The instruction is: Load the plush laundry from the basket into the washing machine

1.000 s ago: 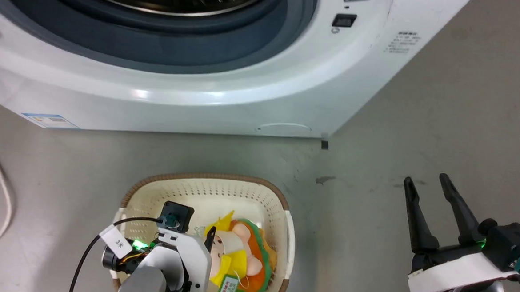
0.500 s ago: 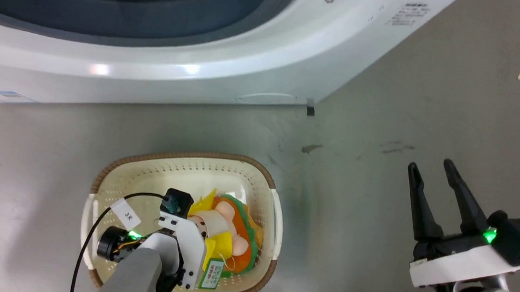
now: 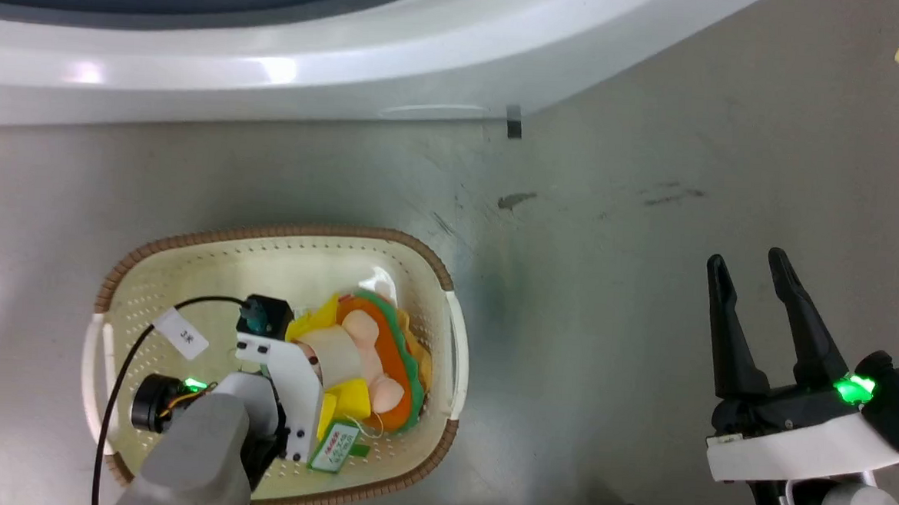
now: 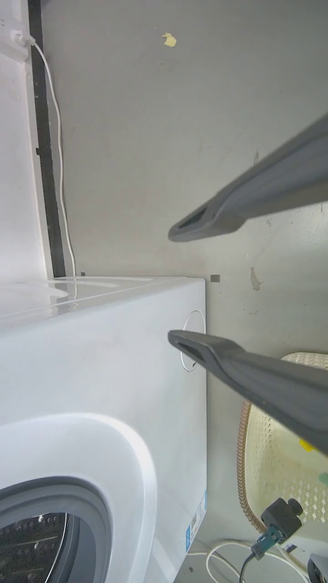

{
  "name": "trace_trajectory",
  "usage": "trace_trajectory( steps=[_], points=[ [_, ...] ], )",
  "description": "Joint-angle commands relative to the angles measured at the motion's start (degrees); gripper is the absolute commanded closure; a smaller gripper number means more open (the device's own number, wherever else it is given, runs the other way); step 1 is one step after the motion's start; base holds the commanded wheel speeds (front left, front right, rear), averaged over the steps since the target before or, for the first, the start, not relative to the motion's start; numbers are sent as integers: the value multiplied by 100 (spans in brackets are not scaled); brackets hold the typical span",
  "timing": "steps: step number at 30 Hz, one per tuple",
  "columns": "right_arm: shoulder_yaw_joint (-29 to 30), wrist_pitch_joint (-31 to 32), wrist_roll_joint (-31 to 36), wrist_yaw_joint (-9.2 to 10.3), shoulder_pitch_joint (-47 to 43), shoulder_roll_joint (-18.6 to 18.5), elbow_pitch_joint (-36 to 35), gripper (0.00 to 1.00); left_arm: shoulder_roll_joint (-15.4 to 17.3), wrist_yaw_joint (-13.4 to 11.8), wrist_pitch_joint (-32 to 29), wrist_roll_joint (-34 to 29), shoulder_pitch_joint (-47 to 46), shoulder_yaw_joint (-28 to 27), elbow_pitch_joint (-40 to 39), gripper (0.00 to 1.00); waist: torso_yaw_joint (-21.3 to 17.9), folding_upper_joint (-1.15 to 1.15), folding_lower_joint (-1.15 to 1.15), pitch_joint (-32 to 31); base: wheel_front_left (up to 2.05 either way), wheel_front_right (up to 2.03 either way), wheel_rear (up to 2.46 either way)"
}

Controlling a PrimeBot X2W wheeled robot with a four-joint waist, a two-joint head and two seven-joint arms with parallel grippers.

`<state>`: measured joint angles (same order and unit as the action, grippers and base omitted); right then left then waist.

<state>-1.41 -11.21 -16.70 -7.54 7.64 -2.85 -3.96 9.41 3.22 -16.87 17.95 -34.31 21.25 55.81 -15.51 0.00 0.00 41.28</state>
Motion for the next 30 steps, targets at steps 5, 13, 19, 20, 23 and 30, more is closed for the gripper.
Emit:
trace_trajectory(
  steps=[5, 13, 19, 20, 23, 30],
  points=[
    [-89, -109, -170, 4, 226, -2, -46, 0, 13, 151, 38, 161, -366, 202, 361, 33, -147, 0, 0, 332, 0, 0, 0],
    [-26, -192, -210, 5, 261, -2, -13, 0, 104, 296, 158, 342, -472, 478, 725, 100, -171, 0, 0, 399, 0, 0, 0],
    [112, -264, -199, 5, 228, -2, 98, 0, 36, 321, 473, 566, -353, 597, 1100, 100, 45, 0, 0, -47, 0, 0, 0],
    [119, -276, -160, 5, 209, -2, 127, 0, 8, 327, 532, 614, -316, 610, 1163, 100, 93, 0, 0, -149, 0, 0, 0],
    [179, -312, -61, 5, 207, -2, 191, 0, -48, 354, 783, 767, -225, 640, 1330, 100, 243, 0, 0, -503, 0, 0, 0],
    [320, -379, 140, 5, 44, -3, 159, 0, -118, 419, 1520, 1110, 220, 760, 1524, 100, 691, 0, 0, -1490, 0, 0, 0]
  ],
)
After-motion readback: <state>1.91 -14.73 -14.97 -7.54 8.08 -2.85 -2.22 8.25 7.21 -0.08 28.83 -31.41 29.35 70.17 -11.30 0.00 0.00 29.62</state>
